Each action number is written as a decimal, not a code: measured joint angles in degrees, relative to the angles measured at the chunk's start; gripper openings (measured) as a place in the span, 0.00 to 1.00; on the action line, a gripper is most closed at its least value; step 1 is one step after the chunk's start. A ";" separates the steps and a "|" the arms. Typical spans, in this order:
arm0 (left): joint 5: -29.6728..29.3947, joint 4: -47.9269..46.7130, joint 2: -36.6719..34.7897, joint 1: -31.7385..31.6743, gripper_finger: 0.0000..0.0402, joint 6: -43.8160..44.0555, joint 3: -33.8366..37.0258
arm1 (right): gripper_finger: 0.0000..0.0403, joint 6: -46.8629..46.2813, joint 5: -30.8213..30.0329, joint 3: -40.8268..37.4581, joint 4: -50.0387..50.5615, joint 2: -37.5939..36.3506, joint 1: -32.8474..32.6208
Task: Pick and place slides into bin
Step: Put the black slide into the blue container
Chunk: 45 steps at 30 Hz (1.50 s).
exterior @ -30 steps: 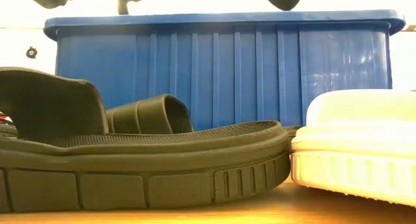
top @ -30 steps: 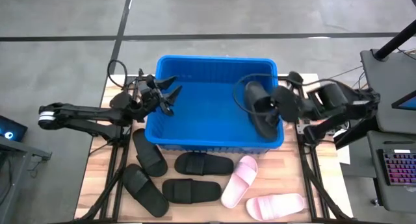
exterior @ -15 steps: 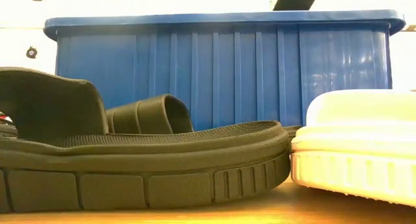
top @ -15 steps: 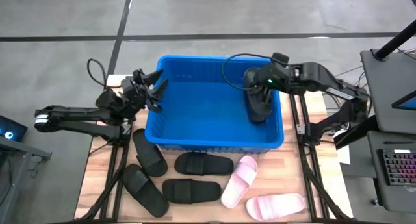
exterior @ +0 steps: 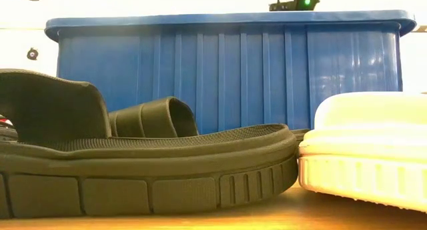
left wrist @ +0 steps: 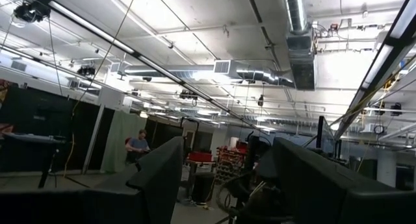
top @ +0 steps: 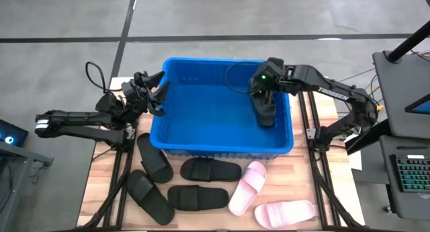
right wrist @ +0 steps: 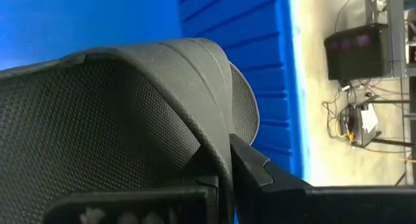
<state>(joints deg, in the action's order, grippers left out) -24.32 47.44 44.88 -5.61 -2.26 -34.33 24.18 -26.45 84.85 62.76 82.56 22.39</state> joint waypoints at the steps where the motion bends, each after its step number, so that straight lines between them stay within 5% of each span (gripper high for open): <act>1: 0.00 0.04 0.11 -0.02 0.56 0.00 0.00 | 0.02 0.66 0.06 -1.10 -0.98 0.00 0.25; 21: 0.00 0.04 0.24 0.00 0.56 -2.84 0.04 | 0.02 8.61 -0.68 -22.57 -22.64 0.00 7.41; 27: 0.00 0.02 0.31 0.00 0.56 -2.89 0.07 | 0.02 9.53 -6.22 -26.83 -24.25 0.00 7.89; 39: 0.00 0.02 0.68 -0.01 0.56 -2.95 0.07 | 0.02 10.36 -7.44 -31.23 -31.98 0.02 8.64; 45: 0.00 0.02 0.72 -0.01 0.56 -2.95 0.07 | 0.02 9.76 -2.87 -32.00 -32.06 0.02 9.55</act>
<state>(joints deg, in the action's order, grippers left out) -24.32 47.46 45.60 -5.62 -5.21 -34.26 33.95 -29.32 52.85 30.70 82.59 31.95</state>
